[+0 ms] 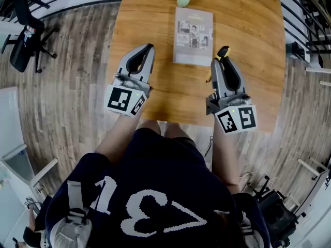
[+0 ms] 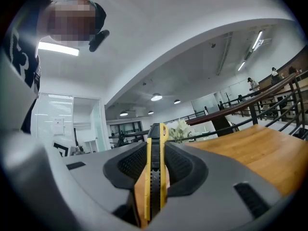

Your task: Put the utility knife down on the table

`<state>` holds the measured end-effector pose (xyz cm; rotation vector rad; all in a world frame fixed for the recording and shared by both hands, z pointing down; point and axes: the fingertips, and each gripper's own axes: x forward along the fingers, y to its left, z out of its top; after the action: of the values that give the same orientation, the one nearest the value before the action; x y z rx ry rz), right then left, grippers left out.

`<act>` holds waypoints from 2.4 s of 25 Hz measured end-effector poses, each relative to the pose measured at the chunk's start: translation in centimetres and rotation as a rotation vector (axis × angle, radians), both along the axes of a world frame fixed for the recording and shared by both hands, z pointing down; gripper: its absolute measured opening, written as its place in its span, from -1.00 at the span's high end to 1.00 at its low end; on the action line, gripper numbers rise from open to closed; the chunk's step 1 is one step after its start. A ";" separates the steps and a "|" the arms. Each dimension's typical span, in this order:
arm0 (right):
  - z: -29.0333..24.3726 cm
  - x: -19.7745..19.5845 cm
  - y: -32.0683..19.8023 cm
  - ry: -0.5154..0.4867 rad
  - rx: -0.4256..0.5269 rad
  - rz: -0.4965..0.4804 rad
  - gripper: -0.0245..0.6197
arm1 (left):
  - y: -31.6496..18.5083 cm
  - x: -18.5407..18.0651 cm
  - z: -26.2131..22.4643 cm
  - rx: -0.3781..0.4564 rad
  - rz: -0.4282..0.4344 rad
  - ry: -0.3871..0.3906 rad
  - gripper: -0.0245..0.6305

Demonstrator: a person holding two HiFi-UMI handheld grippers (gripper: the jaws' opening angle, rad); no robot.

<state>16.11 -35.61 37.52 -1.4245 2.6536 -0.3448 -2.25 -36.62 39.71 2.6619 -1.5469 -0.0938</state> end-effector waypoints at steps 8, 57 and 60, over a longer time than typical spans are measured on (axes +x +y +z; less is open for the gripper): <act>10.9 -2.3 1.7 0.123 -0.206 -0.014 0.54 | 1.8 0.9 5.9 -0.130 0.042 0.053 0.87; -8.0 2.2 -3.6 0.081 0.188 0.168 0.85 | -1.7 -1.2 -8.0 0.150 -0.034 -0.011 0.87; -8.7 1.8 -3.3 0.076 0.202 0.160 0.85 | -1.6 -1.3 -8.4 0.157 -0.035 -0.007 0.87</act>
<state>17.88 -38.90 28.87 -1.5968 2.5228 -0.0068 -3.51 -38.26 31.30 2.7555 -1.6535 -0.2161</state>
